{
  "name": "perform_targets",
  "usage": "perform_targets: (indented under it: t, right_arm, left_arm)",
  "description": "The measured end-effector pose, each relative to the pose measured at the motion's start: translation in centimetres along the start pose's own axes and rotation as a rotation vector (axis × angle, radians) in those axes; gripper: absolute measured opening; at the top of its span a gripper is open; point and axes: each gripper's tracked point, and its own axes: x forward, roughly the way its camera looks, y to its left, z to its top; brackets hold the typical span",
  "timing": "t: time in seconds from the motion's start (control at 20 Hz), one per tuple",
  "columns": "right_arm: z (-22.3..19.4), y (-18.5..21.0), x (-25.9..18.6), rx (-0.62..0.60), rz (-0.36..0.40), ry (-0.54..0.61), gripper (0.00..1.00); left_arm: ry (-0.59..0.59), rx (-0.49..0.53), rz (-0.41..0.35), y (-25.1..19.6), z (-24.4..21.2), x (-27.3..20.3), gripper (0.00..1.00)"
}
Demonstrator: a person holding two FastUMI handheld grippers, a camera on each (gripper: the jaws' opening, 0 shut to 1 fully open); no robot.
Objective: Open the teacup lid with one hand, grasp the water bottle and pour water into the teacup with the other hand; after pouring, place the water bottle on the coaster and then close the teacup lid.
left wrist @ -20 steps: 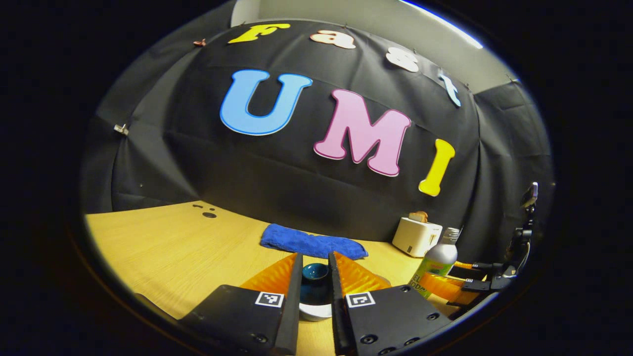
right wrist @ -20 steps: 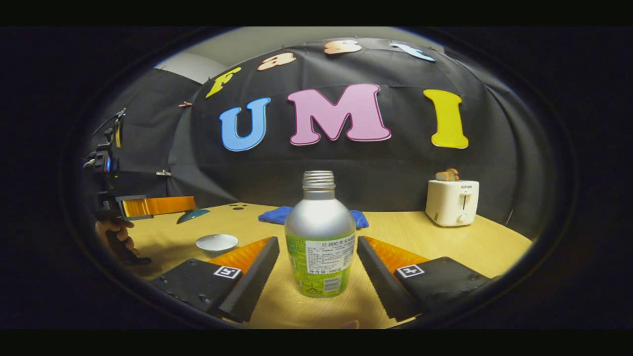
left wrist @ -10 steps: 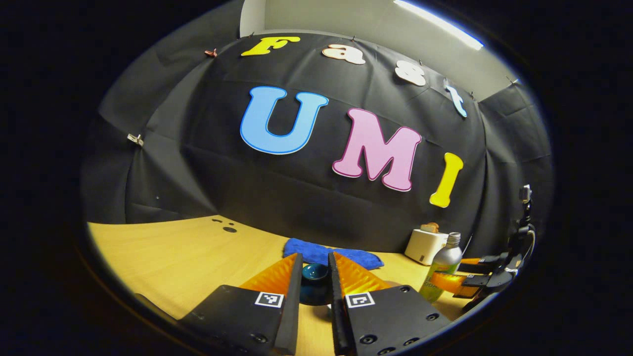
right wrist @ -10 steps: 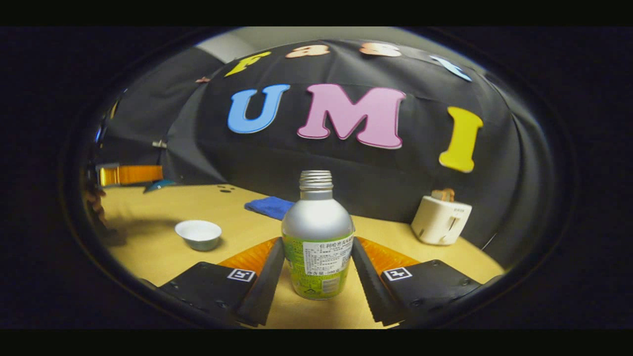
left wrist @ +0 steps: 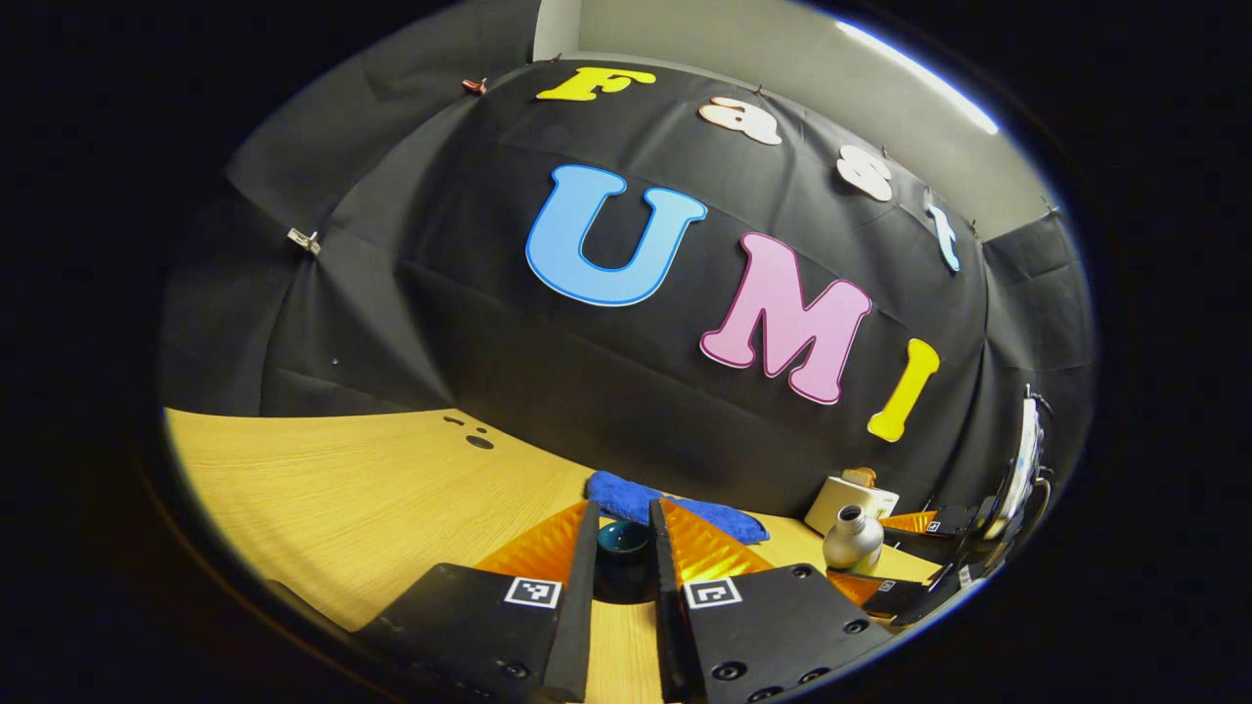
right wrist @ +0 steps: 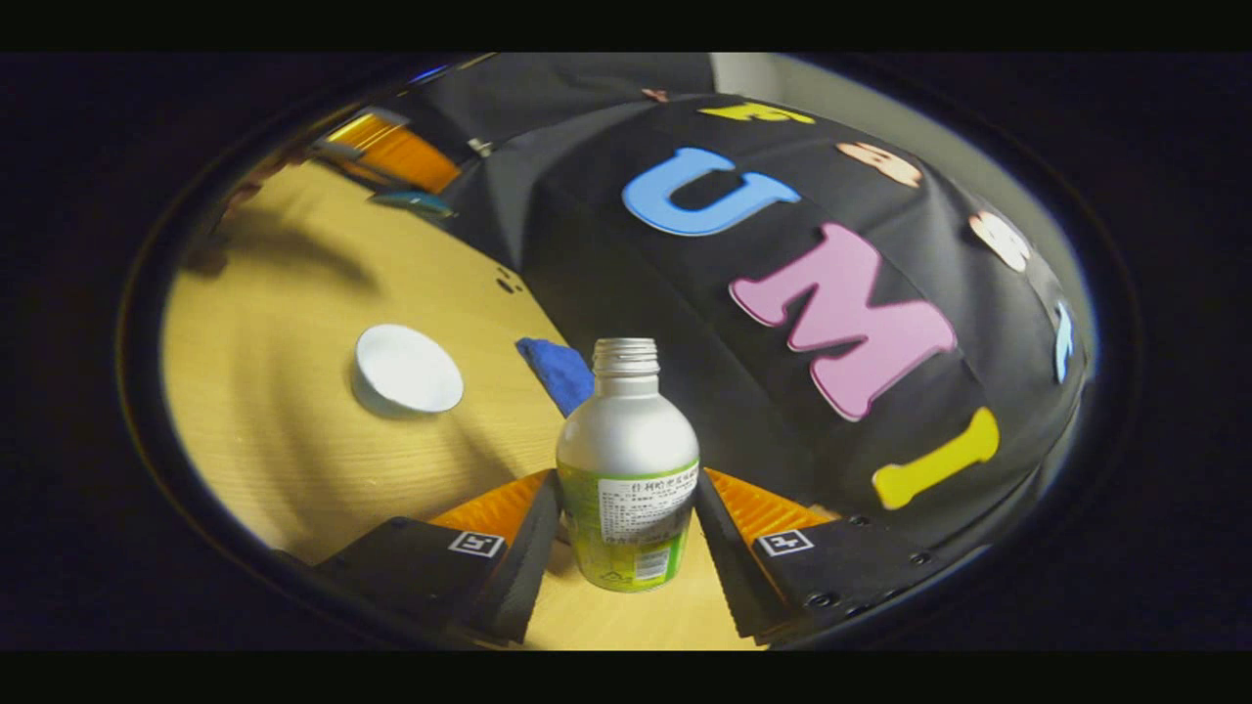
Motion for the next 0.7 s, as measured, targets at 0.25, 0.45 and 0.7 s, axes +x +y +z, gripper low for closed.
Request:
perform_targets:
  t: [0.25, 0.45, 0.7]
  right_arm:
    - [0.4, 1.5, 1.2, -0.233, 0.031, -0.001, 0.78]
    - [0.9, 2.1, 1.2, -0.39, 0.048, -0.006, 0.78]
    - [1.0, 2.5, 1.2, -0.527, 0.065, -0.013, 0.78]
  left_arm:
    - [0.024, -0.021, 0.002, 0.7, -0.7, 0.2, 0.31]
    - [0.028, -0.022, 0.011, 1.2, -0.7, 0.2, 0.31]
    - [0.027, -0.023, 0.01, 1.3, -0.4, 0.0, 0.29]
